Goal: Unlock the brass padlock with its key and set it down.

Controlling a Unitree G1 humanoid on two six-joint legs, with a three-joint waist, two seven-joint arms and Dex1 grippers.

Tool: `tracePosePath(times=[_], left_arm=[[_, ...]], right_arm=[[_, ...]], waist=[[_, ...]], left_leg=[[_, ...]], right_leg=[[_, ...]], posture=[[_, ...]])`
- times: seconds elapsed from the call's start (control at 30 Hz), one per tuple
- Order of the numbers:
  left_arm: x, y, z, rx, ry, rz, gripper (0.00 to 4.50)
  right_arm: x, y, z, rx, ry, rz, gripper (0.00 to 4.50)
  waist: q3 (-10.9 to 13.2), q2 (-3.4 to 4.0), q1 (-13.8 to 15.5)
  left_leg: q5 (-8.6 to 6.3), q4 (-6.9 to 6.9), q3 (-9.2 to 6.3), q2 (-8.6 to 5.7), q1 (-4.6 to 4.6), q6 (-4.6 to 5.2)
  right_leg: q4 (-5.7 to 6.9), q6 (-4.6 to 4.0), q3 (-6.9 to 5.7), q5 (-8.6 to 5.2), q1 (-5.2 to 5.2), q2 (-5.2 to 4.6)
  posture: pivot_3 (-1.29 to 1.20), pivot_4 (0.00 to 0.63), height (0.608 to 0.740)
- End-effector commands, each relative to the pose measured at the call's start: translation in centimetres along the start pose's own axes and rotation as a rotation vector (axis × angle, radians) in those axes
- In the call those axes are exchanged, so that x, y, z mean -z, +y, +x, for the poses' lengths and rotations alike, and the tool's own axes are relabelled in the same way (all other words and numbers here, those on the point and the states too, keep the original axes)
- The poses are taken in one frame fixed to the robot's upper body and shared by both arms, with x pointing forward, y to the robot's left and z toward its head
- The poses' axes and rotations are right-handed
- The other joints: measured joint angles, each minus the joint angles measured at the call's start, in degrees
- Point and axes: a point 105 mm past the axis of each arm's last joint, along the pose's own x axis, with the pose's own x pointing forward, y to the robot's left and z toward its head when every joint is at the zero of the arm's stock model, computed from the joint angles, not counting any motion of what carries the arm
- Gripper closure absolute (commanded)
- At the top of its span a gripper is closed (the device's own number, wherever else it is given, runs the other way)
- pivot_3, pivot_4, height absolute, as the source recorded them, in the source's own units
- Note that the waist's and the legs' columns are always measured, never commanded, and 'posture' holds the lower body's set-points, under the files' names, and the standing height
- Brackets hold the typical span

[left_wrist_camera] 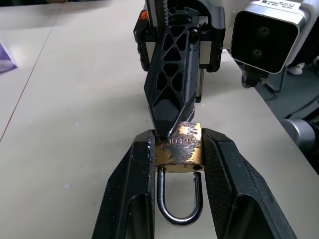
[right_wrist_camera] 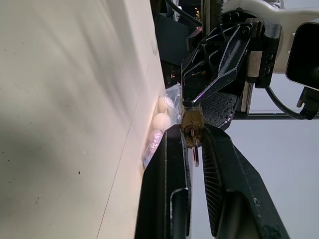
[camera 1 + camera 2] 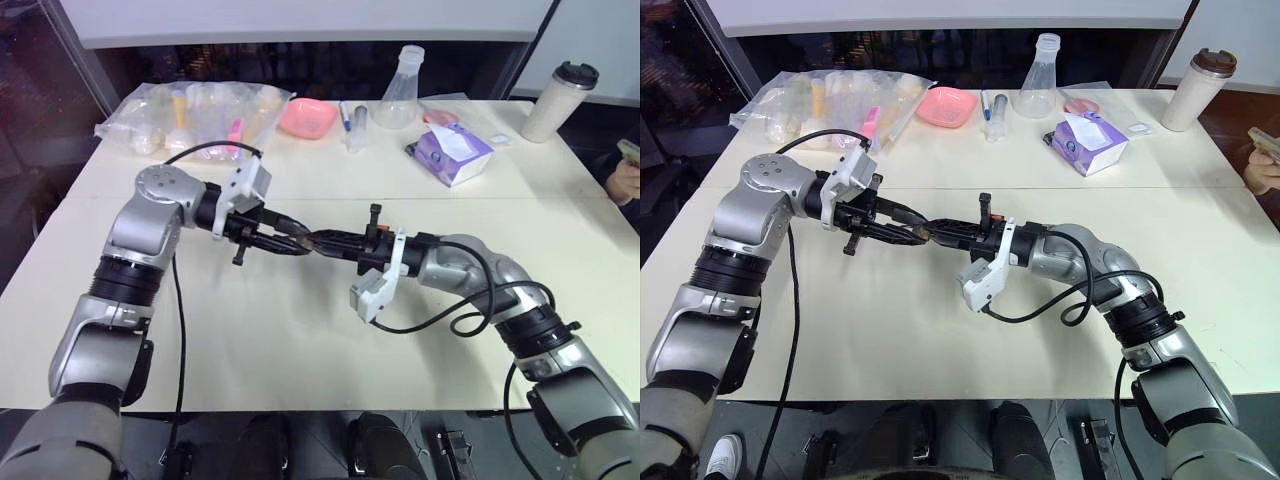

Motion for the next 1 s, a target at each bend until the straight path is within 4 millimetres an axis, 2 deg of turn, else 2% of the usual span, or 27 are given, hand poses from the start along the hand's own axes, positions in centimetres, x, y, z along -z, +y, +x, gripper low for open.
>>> tracePosePath(times=[0.03, 0.23, 0.3, 0.5, 0.57, 0.67, 0.83, 0.93, 1.0], left_arm=[[-1.1, -0.2, 0.3, 0.022, -0.003, 0.049, 3.74], [-0.7, 0.1, 0.4, 0.002, 0.004, 0.041, 3.74], [-0.6, 0.3, 0.3, -0.018, 0.008, 0.034, 2.69], [-0.4, 0.7, 0.0, -0.048, 0.015, 0.03, 0.04], [-0.6, 1.1, -0.4, -0.084, -0.001, 0.039, 0.01], [-2.4, 1.8, -1.6, -0.14, -0.071, 0.033, 0.01], [-3.6, 1.4, -2.8, -0.162, -0.099, 0.018, 0.01], [-3.4, 1.1, -3.5, -0.182, -0.09, 0.01, 0.91], [-3.1, 0.8, -3.7, -0.186, -0.08, 0.005, 1.81]], right_arm=[[-0.9, -2.2, 0.5, 0.073, -0.054, -0.055, 4.47], [-1.0, -2.1, 0.5, 0.072, -0.059, -0.062, 4.47], [-1.0, -2.1, 0.5, 0.07, -0.058, -0.063, 4.5], [-0.9, -1.9, 0.5, 0.065, -0.055, -0.06, 4.5], [-0.8, -1.8, 0.4, 0.06, -0.049, -0.056, 4.5], [-0.2, -1.4, 0.1, 0.044, -0.023, -0.043, 4.5], [0.2, -1.0, -0.2, 0.034, -0.005, -0.032, 4.5], [0.3, -0.7, -0.4, 0.029, -0.001, -0.026, 4.5], [0.3, -0.7, -0.4, 0.028, 0.0, -0.023, 4.5]], waist=[[0.0, 0.0, 0.01], [0.0, 0.0, 0.0], [0.0, 0.0, 0.0], [0.0, 0.0, 0.0], [0.0, 0.0, 0.02], [0.0, 0.0, -0.03], [0.0, 0.0, -0.11], [0.0, 0.0, -0.13], [0.0, 0.0, -0.13]], left_leg=[[0.0, 0.0, 0.0, 0.0, 0.0, 0.0], [0.0, 0.0, 0.0, 0.0, 0.0, 0.0], [0.0, 0.0, 0.0, 0.0, 0.0, 0.0], [0.0, 0.0, 0.0, 0.0, 0.0, 0.0], [0.0, 0.0, 0.0, 0.0, 0.0, 0.0], [0.0, 0.0, 0.0, 0.0, 0.0, 0.0], [0.0, 0.0, 0.0, 0.0, 0.0, 0.0], [0.0, -0.01, 0.0, 0.01, 0.01, -0.01], [0.01, 0.0, 0.0, 0.01, 0.01, -0.01]], right_leg=[[0.0, 0.0, 0.0, 0.0, 0.0, 0.0], [0.0, 0.0, 0.0, 0.0, 0.0, 0.0], [0.0, 0.0, 0.0, 0.0, 0.0, 0.0], [0.0, 0.0, 0.0, 0.0, 0.0, 0.0], [0.0, 0.0, 0.0, 0.0, 0.0, 0.0], [0.0, 0.0, 0.0, 0.0, -0.01, 0.0], [0.0, 0.0, 0.0, 0.0, -0.01, -0.01], [0.01, 0.0, 0.0, 0.0, 0.0, 0.0], [0.0, 0.0, 0.01, 0.0, 0.0, -0.01]], posture=[[0.0, 0.15, 0.715], [0.0, 0.15, 0.715], [0.0, 0.15, 0.715], [0.0, 0.15, 0.715], [0.0, 0.15, 0.715], [0.0, 0.15, 0.715], [0.0, 0.15, 0.715], [0.0, 0.15, 0.715], [0.0, 0.15, 0.715]])
